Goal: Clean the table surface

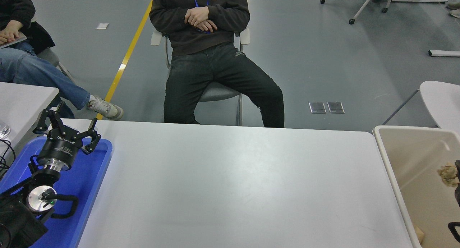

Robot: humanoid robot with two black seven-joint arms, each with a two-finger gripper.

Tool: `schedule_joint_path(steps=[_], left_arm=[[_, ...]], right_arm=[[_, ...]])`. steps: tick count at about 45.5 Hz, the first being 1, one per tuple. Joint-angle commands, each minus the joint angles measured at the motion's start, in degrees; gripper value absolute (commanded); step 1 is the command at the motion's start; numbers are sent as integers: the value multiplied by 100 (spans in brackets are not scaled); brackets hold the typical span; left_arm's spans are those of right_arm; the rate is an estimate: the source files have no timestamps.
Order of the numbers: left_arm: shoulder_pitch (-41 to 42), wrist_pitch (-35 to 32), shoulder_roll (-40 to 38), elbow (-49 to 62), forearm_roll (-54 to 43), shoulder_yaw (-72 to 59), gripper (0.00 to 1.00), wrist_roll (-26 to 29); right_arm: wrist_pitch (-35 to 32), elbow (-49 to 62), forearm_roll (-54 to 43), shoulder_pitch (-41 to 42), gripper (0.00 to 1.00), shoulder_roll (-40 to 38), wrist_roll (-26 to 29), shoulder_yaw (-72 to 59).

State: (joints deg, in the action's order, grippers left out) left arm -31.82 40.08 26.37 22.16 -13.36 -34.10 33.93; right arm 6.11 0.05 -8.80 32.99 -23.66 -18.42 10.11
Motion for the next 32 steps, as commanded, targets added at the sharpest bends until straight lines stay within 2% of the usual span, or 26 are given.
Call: schedule_joint_path(steps=[1, 32], left_arm=[[0, 0, 0, -1, 0, 0, 100, 0], [0, 0, 0, -1, 0, 0, 100, 0]], right_arm=[[127, 22, 1, -11, 98, 19, 58, 35], [66, 13, 238, 6, 98, 19, 85, 245]])
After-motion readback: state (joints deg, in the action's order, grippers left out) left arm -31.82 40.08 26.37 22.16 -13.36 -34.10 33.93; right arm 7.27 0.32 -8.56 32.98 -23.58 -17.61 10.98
